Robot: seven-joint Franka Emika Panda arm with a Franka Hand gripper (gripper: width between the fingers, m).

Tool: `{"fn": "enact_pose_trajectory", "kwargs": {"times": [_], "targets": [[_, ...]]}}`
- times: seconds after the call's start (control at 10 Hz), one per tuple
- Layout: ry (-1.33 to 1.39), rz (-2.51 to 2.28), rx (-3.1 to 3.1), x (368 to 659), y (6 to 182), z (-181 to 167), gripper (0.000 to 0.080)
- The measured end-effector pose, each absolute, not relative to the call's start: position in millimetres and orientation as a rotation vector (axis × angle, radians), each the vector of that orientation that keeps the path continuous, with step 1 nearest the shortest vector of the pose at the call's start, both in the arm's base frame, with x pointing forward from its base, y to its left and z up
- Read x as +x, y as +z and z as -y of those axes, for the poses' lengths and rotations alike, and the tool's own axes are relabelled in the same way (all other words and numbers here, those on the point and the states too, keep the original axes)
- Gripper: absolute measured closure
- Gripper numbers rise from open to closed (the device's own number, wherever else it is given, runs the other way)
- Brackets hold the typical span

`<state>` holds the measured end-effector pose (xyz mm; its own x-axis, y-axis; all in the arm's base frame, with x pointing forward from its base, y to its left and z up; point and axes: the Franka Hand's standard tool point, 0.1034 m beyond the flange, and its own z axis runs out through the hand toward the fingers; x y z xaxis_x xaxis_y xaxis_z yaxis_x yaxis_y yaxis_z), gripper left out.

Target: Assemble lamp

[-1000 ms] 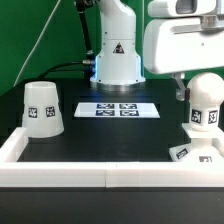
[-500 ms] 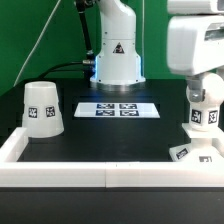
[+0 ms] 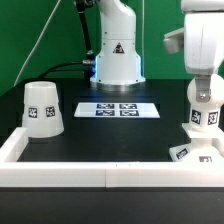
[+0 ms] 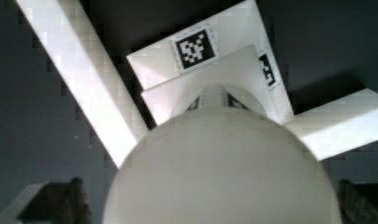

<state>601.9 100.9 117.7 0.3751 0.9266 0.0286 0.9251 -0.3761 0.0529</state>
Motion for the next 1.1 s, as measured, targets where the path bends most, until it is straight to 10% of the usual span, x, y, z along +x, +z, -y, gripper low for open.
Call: {"fn": "enact_pose_trajectory", "kwargs": {"times": [1.1], "targets": [[0.12,-0.916,2.998,603.3,117.7,-96.0,0.0222]]}}
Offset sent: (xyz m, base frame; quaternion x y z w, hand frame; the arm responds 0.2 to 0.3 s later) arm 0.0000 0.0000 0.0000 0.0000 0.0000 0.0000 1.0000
